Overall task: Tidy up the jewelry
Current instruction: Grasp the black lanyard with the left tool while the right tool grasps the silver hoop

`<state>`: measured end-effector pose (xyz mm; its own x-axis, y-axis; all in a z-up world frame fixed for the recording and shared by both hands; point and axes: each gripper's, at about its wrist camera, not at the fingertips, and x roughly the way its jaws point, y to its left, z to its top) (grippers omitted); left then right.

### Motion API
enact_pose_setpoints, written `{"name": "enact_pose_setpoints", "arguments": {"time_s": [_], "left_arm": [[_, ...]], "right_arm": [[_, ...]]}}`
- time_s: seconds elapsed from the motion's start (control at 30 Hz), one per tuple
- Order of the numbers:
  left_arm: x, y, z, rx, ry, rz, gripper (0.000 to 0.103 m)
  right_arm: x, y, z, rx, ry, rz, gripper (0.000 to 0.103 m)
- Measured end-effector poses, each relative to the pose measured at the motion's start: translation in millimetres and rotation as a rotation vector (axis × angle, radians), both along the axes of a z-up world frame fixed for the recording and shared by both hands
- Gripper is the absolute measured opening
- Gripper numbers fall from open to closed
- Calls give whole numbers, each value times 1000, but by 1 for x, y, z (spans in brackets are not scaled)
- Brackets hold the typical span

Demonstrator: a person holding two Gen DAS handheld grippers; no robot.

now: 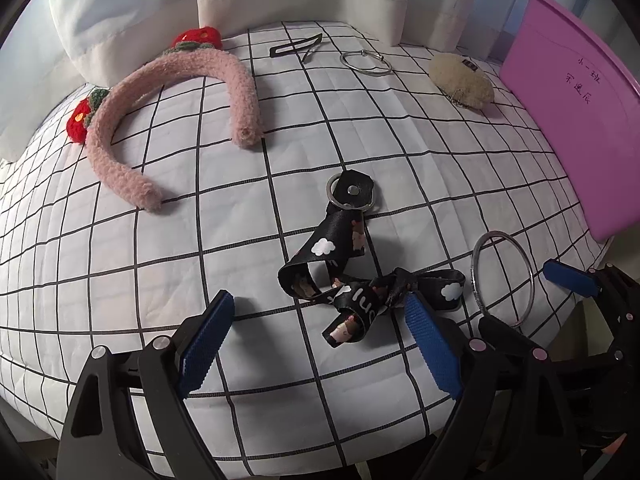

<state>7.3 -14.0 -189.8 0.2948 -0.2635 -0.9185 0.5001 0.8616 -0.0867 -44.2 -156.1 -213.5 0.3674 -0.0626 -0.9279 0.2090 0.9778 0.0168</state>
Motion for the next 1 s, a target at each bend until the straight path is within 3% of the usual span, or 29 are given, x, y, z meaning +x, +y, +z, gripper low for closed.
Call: {"name": "enact_pose_setpoints", "arguments": {"time_s": [0.1,0.3,0.57,1.0], "left_arm": [[0,-2,-1,5,-11,-5,90],[-3,-11,-5,41,-43,-26,97],[-4,-13,-5,57,-65,-20,98],[8,-16,-6,74,-40,-33,95]], "right_arm": [[1,-3,-3,-3,-5,-11,94],[0,-3,-4,-20,-42,20,94],[2,-2,-4,-29,-84,40,94],[10,-1,-3,-17,-48,94,93]]}}
